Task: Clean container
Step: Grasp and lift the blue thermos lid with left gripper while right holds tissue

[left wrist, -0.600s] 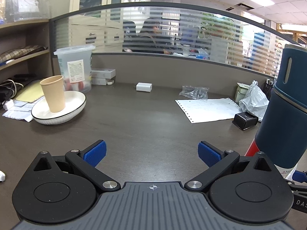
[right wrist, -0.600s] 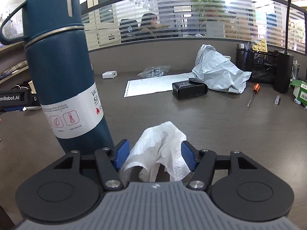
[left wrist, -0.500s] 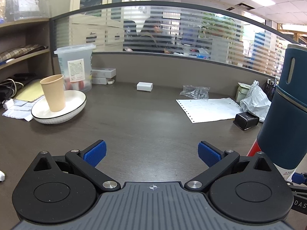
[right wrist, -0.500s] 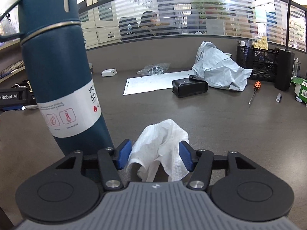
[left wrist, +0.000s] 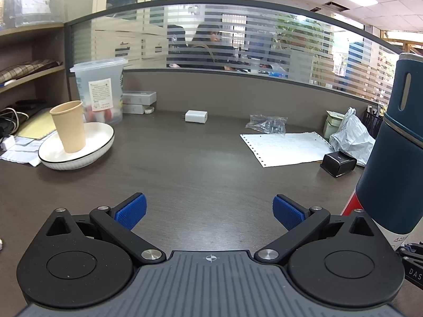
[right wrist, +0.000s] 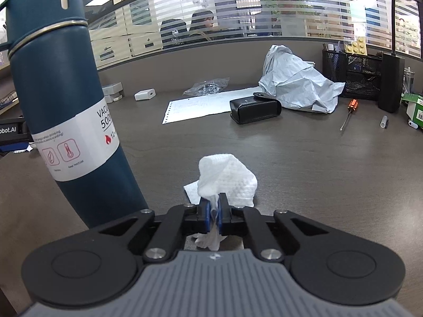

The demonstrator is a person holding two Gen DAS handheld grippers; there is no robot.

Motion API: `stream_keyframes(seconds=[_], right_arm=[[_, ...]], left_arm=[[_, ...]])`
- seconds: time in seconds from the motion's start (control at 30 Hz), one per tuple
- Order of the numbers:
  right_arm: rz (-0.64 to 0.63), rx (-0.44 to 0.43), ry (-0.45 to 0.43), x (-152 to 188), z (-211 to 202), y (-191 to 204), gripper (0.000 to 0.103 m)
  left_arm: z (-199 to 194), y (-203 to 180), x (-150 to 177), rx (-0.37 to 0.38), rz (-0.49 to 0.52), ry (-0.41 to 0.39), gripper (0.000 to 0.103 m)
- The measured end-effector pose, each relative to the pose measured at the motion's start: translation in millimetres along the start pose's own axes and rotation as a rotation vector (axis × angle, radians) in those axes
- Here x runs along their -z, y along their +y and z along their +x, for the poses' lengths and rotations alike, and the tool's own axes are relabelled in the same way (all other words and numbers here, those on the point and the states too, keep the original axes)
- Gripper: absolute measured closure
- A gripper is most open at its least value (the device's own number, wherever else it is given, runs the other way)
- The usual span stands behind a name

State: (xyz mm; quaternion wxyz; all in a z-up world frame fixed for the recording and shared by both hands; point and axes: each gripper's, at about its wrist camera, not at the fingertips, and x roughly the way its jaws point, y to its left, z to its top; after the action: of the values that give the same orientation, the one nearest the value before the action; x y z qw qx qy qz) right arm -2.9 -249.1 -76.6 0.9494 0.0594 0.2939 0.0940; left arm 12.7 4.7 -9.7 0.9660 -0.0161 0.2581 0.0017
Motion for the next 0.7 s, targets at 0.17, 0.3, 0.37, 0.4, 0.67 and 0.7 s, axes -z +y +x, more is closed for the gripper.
stream_keyframes(seconds=[0.17, 0.3, 0.37, 0.4, 0.67, 0.7], right_arm=[[0.06, -0.102, -0.015, -3.4, -12.8, -13.9, 0.096], [0.105, -0.164, -0.04, -7.2, -22.3, -22.5, 0.096], [0.123, -0.193, -0.051, -10.1, -27.3, -25.1, 0.096], [0.129, -0.209, -0.057, -11.7, -30.3, -26.2, 0.096], [0.128, -0.371, -0.155, -32.2, -68.0, -26.8, 0.096], [0.126, -0.393, -0.169, -34.9, -73.0, -26.5, 0.096]], left_arm=[[-4.9, 2.9, -4.7, 0.008, -0.017, -0.021, 0.0], [-10.9, 5.9, -10.5, 0.017, -0.04, -0.047, 0.0], [-19.3, 7.2, -7.7, 0.036, -0.067, -0.101, 0.0], [-23.7, 8.6, -10.5, 0.043, -0.078, -0.103, 0.0], [-64.7, 8.7, -38.3, 0.202, -0.152, -0.274, 0.0], [-69.6, 7.9, -42.0, 0.225, -0.159, -0.293, 0.0]])
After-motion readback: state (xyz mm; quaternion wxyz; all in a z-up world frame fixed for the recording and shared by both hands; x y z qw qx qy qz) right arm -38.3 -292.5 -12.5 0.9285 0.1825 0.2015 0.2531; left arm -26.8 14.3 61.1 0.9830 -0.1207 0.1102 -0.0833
